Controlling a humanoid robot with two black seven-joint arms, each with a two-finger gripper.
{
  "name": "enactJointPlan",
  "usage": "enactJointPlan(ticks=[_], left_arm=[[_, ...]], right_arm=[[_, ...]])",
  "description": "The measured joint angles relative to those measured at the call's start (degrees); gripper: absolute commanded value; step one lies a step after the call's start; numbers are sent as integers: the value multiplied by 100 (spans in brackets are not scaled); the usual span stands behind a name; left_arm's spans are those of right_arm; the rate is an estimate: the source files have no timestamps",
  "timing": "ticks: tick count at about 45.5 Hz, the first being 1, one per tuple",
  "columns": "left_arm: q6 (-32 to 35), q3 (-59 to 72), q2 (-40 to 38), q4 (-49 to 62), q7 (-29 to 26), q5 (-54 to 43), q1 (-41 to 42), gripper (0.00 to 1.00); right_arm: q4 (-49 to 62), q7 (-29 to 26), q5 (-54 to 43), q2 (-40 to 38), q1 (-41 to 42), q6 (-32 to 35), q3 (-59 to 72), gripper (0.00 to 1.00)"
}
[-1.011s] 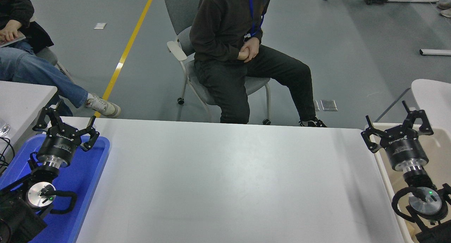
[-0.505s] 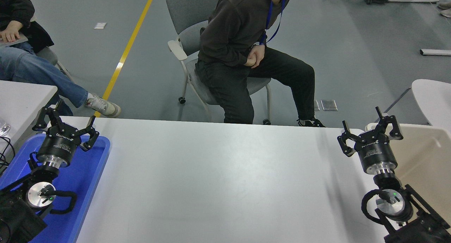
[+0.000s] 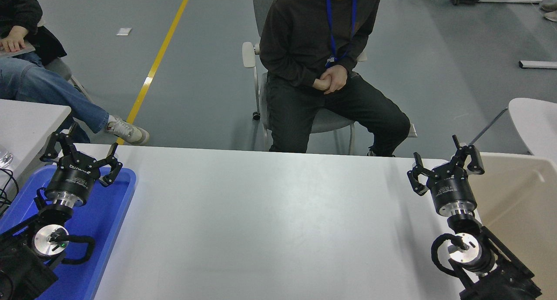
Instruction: Clean the table surface
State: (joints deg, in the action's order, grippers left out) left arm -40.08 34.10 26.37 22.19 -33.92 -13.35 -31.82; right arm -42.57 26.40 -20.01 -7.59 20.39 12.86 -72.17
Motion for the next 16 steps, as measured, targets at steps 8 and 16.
enactJointPlan(ticks=[8,16], left_arm=[[0,0,0,-2,0,0,0,100],[0,0,0,-2,0,0,0,100]], right_arm=[[2,8,-11,10,5,-6,10,99],[3,12,-15,13,7,-9,15,99]])
